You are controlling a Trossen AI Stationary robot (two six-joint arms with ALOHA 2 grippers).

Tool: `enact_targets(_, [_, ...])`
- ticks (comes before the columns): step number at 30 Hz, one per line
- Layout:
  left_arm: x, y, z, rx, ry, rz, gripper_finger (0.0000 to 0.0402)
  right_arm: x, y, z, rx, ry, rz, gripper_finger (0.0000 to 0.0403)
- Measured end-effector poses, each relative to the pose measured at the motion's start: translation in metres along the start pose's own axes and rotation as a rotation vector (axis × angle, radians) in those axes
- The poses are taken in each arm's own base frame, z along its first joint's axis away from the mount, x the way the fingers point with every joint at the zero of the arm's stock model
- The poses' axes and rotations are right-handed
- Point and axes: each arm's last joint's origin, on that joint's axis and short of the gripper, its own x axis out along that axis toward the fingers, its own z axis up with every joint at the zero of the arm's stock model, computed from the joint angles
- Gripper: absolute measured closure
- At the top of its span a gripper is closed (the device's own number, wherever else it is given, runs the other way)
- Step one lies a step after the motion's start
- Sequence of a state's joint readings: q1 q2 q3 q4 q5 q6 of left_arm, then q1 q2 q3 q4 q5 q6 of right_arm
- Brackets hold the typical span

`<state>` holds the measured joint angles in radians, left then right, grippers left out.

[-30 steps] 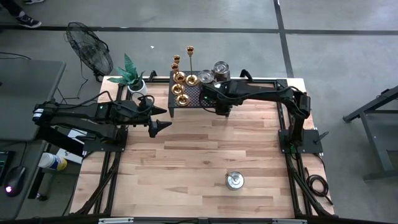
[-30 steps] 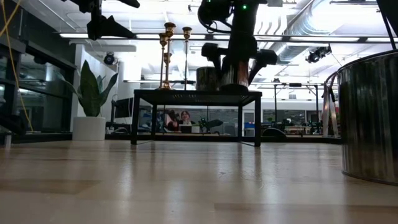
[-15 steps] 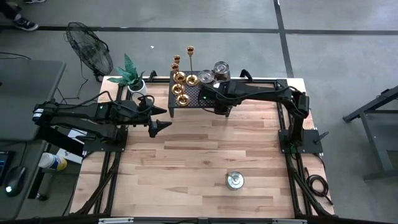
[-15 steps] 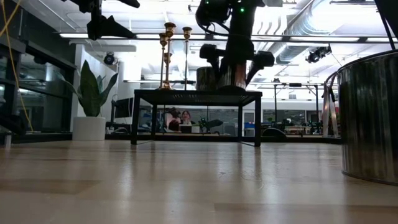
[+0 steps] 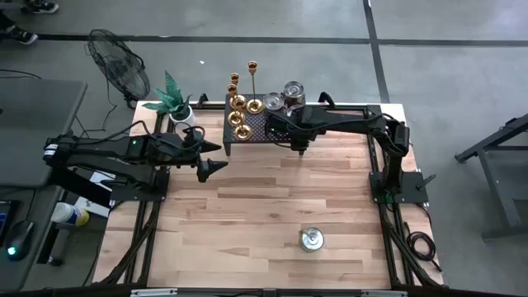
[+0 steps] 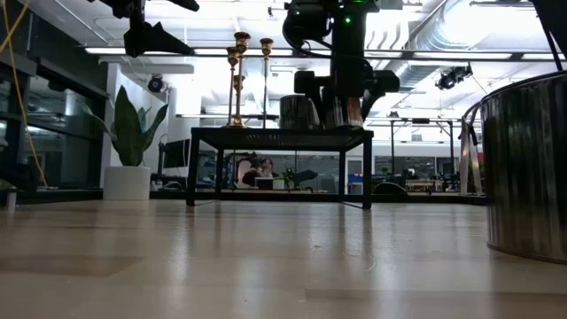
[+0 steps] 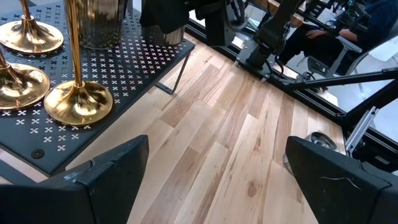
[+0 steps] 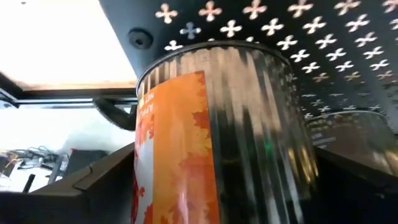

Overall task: Pick & Place candle stick holders
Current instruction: Put the orange scented candle on the shelf

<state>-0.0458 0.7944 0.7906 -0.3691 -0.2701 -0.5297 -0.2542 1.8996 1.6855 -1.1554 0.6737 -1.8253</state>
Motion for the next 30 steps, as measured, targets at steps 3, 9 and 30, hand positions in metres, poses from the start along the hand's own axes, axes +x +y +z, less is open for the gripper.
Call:
enact_targets(3, [0.0001, 0.0001, -0.0001, 0.0, 0.0, 0.001, 0.0027, 0.0003, 0.0009, -0.0002, -0.018, 0.0, 0.007, 0.0029])
enact_targets(9, [0.0, 0.0, -0.0001, 0.0, 0.0, 0.0, 0.0027, 0.0006, 0.0003, -0.0013, -0.014, 0.018, 0.006, 0.0029])
enact_targets(30, [0.0, 0.0, 0.0, 0.0, 0.0, 0.0, 0.0027, 0.0024, -0.0053, -0.0069, 0.003, 0.046, -0.043, 0.0024])
